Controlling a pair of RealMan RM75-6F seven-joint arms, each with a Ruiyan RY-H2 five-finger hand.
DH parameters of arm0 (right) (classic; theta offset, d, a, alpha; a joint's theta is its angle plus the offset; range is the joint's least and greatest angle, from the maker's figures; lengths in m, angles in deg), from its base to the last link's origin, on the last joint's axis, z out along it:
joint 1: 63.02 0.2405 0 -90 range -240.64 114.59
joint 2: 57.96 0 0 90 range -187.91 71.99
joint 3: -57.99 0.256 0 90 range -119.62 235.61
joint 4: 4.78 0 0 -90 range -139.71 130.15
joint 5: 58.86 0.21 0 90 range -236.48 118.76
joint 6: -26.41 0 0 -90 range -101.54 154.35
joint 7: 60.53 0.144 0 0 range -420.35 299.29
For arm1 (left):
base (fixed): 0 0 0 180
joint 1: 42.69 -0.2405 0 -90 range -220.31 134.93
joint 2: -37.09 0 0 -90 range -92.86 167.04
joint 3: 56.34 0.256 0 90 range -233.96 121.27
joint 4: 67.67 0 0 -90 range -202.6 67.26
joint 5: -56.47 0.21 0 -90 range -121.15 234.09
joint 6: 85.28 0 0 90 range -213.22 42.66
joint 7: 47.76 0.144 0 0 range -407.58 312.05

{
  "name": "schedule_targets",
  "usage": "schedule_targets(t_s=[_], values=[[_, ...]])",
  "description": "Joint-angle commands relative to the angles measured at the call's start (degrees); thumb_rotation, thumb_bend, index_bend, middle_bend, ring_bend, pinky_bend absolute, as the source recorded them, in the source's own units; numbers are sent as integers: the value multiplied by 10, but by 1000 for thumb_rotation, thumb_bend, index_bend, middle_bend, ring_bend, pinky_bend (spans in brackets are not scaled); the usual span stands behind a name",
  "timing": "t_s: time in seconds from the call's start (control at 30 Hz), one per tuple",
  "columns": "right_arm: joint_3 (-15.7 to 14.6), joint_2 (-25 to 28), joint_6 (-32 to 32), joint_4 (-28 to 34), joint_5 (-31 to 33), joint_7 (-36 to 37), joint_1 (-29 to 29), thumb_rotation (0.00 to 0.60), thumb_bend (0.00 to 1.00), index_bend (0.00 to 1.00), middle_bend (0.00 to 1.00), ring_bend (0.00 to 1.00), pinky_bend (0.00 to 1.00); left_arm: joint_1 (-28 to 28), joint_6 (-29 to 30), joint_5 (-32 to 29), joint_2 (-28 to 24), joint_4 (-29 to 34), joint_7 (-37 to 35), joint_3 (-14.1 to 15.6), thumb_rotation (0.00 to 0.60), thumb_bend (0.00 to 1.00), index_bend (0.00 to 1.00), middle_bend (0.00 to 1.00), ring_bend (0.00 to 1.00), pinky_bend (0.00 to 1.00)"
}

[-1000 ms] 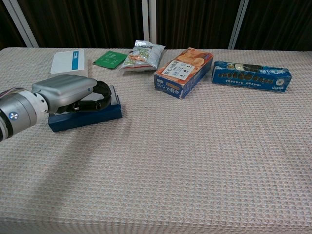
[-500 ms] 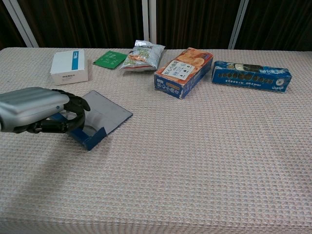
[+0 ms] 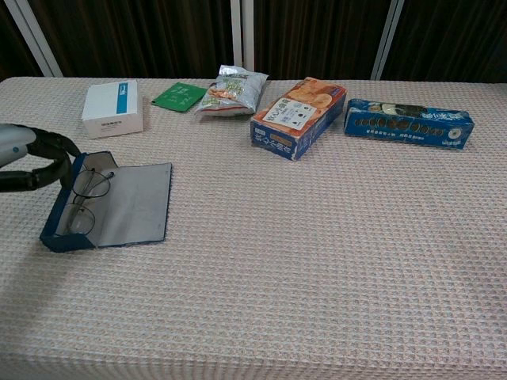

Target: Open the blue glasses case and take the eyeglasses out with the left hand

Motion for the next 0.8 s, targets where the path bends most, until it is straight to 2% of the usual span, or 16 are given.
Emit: schedule_targets(t_s=[0.03, 0.2, 0.37, 0.47, 0.8], values=[[0, 1, -2, -1, -1, 2, -1, 600, 280, 0, 48, 0, 0, -11, 7, -43, 13, -30, -11, -31, 0, 500, 400, 134, 107, 108], [-2, 0, -4, -5, -1, 7, -3, 600, 280, 0, 48, 0, 0, -12, -10, -123, 41, -81, -13, -67, 0, 496, 367, 109, 97, 108], [-3, -1, -7, -9, -1, 10, -5, 600, 280, 0, 48, 0, 0, -3, -43, -184, 57, -106, -12, -92, 0, 487, 366, 108, 96, 108], [-3, -1, -8, -10, 1, 11, -7, 600, 280, 0, 49, 0, 0, 6, -67, -193, 60, -105, -23, -102, 0, 486, 366, 108, 94, 107], [-4, -2, -10, -17, 7, 16, -12, 600, 280, 0, 48, 0, 0, 57, -117, -169, 76, -77, -20, -122, 0, 487, 382, 108, 94, 107]])
